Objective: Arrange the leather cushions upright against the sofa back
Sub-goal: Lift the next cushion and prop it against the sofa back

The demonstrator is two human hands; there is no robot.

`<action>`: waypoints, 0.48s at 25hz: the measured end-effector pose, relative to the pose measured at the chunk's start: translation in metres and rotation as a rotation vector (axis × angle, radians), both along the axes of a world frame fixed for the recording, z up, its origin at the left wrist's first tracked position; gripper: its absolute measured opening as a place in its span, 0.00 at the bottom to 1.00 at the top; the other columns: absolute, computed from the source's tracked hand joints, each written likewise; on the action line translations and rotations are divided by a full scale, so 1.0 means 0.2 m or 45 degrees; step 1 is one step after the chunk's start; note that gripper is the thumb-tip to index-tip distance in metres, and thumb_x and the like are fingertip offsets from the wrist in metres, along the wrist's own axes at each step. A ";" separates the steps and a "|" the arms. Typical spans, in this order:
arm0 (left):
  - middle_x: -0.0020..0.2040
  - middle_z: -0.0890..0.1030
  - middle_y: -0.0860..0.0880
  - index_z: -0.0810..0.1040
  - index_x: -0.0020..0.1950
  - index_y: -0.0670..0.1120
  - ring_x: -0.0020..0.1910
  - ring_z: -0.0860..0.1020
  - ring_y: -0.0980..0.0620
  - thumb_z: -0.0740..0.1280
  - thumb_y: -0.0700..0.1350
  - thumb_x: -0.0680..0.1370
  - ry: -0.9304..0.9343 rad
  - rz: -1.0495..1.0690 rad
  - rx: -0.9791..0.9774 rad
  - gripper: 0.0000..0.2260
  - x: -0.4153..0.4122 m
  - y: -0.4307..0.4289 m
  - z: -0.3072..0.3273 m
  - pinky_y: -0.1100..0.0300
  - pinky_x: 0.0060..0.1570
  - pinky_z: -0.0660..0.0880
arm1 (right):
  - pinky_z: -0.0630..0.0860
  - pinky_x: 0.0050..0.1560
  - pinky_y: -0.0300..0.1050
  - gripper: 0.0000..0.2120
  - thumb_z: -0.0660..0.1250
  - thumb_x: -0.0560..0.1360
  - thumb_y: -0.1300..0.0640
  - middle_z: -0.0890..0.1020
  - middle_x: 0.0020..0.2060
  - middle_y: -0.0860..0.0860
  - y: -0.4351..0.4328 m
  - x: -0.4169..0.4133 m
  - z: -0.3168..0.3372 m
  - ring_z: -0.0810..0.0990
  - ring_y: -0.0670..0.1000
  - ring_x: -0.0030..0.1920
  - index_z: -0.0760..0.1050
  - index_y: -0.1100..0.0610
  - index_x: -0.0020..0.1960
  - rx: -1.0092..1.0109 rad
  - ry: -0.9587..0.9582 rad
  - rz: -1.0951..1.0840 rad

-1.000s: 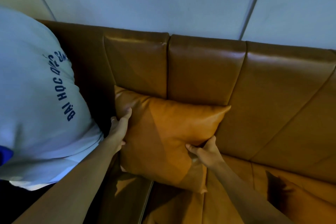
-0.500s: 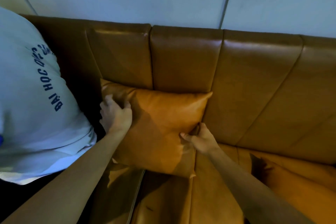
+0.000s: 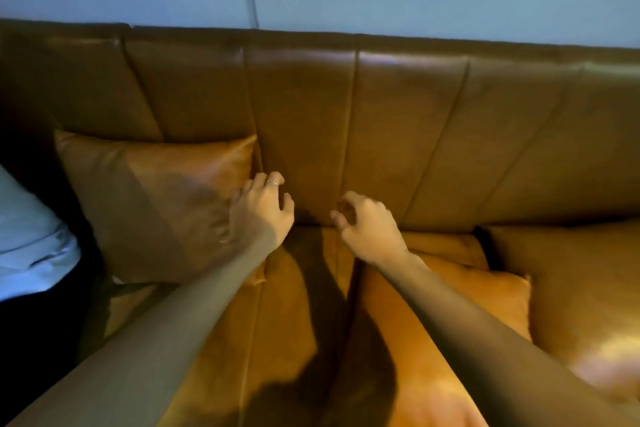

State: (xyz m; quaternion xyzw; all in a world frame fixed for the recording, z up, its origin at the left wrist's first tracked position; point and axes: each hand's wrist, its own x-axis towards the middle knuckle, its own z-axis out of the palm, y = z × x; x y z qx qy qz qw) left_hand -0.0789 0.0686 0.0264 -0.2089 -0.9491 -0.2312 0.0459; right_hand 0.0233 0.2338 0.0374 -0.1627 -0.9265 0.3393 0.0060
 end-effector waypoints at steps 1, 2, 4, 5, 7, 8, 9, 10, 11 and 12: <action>0.59 0.79 0.46 0.76 0.64 0.47 0.58 0.75 0.45 0.63 0.49 0.80 0.051 -0.048 0.009 0.14 0.08 0.07 -0.01 0.50 0.55 0.72 | 0.78 0.56 0.49 0.18 0.63 0.79 0.48 0.80 0.58 0.52 0.05 0.10 0.01 0.79 0.54 0.57 0.72 0.53 0.65 0.133 0.105 -0.009; 0.59 0.79 0.45 0.76 0.64 0.46 0.58 0.76 0.45 0.64 0.49 0.80 0.091 -0.095 0.025 0.14 0.16 0.14 -0.03 0.51 0.54 0.72 | 0.77 0.57 0.50 0.17 0.62 0.79 0.48 0.80 0.58 0.52 0.10 0.18 0.01 0.79 0.54 0.57 0.73 0.54 0.65 0.260 0.199 -0.006; 0.59 0.80 0.44 0.77 0.64 0.44 0.57 0.77 0.45 0.64 0.48 0.80 0.116 -0.168 0.081 0.14 0.30 0.28 -0.07 0.54 0.52 0.70 | 0.75 0.59 0.52 0.19 0.60 0.79 0.47 0.80 0.58 0.52 0.21 0.35 0.00 0.78 0.54 0.59 0.72 0.54 0.66 0.419 0.282 -0.028; 0.60 0.80 0.44 0.77 0.65 0.43 0.58 0.77 0.45 0.65 0.48 0.80 0.102 -0.187 0.104 0.15 0.38 0.36 -0.11 0.55 0.52 0.70 | 0.74 0.60 0.52 0.20 0.59 0.80 0.46 0.79 0.60 0.51 0.28 0.44 -0.03 0.77 0.53 0.60 0.71 0.53 0.67 0.458 0.280 -0.056; 0.63 0.78 0.44 0.75 0.68 0.44 0.60 0.77 0.46 0.64 0.49 0.81 -0.009 -0.196 0.123 0.17 0.52 0.51 -0.20 0.55 0.53 0.73 | 0.72 0.62 0.54 0.22 0.58 0.79 0.44 0.77 0.64 0.52 0.44 0.62 -0.14 0.73 0.54 0.64 0.67 0.52 0.70 0.460 0.207 -0.153; 0.65 0.77 0.45 0.73 0.70 0.46 0.61 0.76 0.46 0.63 0.51 0.81 -0.108 -0.179 0.116 0.19 0.58 0.58 -0.26 0.54 0.54 0.74 | 0.71 0.64 0.57 0.24 0.58 0.79 0.43 0.74 0.66 0.52 0.52 0.72 -0.21 0.71 0.55 0.67 0.65 0.52 0.72 0.431 0.137 -0.221; 0.67 0.75 0.45 0.70 0.72 0.47 0.62 0.76 0.47 0.63 0.53 0.81 -0.215 -0.150 0.090 0.20 0.63 0.64 -0.33 0.53 0.55 0.75 | 0.69 0.65 0.59 0.26 0.57 0.79 0.42 0.72 0.69 0.53 0.59 0.81 -0.29 0.69 0.56 0.69 0.62 0.52 0.74 0.398 0.057 -0.292; 0.68 0.74 0.46 0.68 0.73 0.48 0.63 0.75 0.46 0.62 0.56 0.81 -0.314 -0.117 0.051 0.22 0.67 0.69 -0.41 0.51 0.56 0.75 | 0.67 0.66 0.61 0.29 0.56 0.79 0.40 0.69 0.72 0.54 0.65 0.89 -0.37 0.66 0.57 0.71 0.59 0.51 0.75 0.371 -0.030 -0.355; 0.70 0.73 0.46 0.67 0.74 0.49 0.64 0.74 0.45 0.62 0.59 0.80 -0.398 -0.093 0.002 0.25 0.70 0.73 -0.49 0.47 0.58 0.75 | 0.64 0.67 0.63 0.31 0.56 0.78 0.38 0.65 0.74 0.55 0.70 0.97 -0.45 0.63 0.59 0.73 0.55 0.50 0.77 0.344 -0.121 -0.416; 0.71 0.72 0.46 0.65 0.75 0.50 0.67 0.73 0.44 0.63 0.61 0.79 -0.479 -0.080 -0.053 0.28 0.73 0.78 -0.57 0.43 0.60 0.74 | 0.62 0.68 0.65 0.34 0.55 0.77 0.36 0.61 0.76 0.56 0.75 1.05 -0.54 0.60 0.61 0.74 0.51 0.49 0.78 0.301 -0.211 -0.481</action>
